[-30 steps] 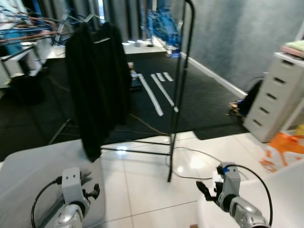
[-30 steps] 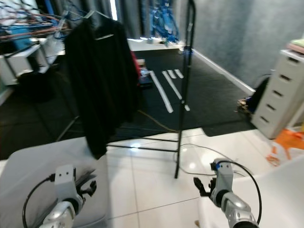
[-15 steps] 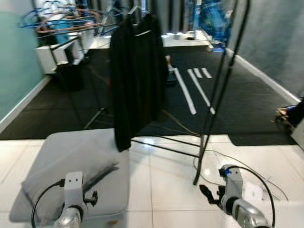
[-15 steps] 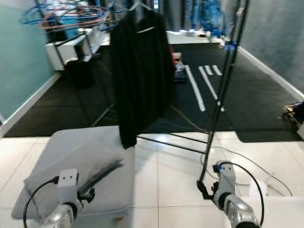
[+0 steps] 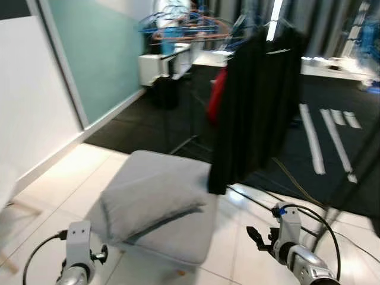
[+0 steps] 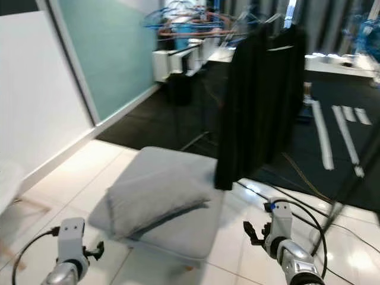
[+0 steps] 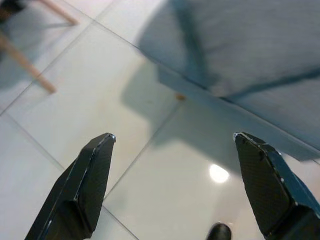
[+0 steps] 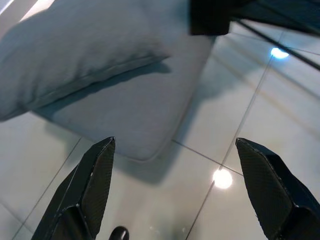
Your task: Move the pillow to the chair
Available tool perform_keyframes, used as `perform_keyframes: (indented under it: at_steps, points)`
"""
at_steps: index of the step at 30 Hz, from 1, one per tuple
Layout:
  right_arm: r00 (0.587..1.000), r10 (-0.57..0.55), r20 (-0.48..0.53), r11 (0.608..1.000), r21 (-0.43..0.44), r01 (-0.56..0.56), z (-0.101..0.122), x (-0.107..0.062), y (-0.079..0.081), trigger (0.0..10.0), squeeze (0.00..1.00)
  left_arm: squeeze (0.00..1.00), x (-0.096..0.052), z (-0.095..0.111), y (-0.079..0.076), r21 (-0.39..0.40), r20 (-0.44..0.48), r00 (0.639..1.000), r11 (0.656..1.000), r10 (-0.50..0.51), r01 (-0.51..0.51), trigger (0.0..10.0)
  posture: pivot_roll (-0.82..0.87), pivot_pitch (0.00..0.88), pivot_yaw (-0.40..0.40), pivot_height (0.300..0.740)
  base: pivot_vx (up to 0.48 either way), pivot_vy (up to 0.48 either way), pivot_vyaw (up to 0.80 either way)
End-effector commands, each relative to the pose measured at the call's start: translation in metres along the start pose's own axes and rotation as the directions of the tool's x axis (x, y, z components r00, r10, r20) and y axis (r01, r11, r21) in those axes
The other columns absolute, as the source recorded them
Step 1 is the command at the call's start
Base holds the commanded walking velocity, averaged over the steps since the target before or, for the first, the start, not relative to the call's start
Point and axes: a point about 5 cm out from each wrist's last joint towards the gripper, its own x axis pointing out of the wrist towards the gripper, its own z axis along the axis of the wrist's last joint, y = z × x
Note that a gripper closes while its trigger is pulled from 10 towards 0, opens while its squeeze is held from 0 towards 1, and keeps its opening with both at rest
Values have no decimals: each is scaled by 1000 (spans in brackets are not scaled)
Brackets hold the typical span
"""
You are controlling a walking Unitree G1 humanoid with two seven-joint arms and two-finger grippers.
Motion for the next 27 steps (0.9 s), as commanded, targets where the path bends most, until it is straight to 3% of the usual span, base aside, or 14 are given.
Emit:
perform_keyframes:
  at_steps: [1,13,21,27]
  points:
    - [1000,-5,5,1000,7,5,0,-1,-2,10000,0,0,-3,-6,3,1,-10,1000,1000,1,-1,10000,-113,4,-31,740,0,0,800]
    - [999,-17,32,1000,11,17,7,0,-2,10000,0,0,0,-1,3,30,3,1000,1000,-5,4,10000,-109,10,-36,740,0,0,800]
    - [998,-36,46,999,27,34,13,2,-3,10000,0,0,1,1,-1,20,0,1000,1000,-16,16,10000,-116,8,-41,740,0,0,0]
    - [998,-29,64,999,30,27,17,3,-1,10000,0,0,1,1,-2,-29,9,998,998,-59,59,10000,-118,17,-31,740,0,0,0]
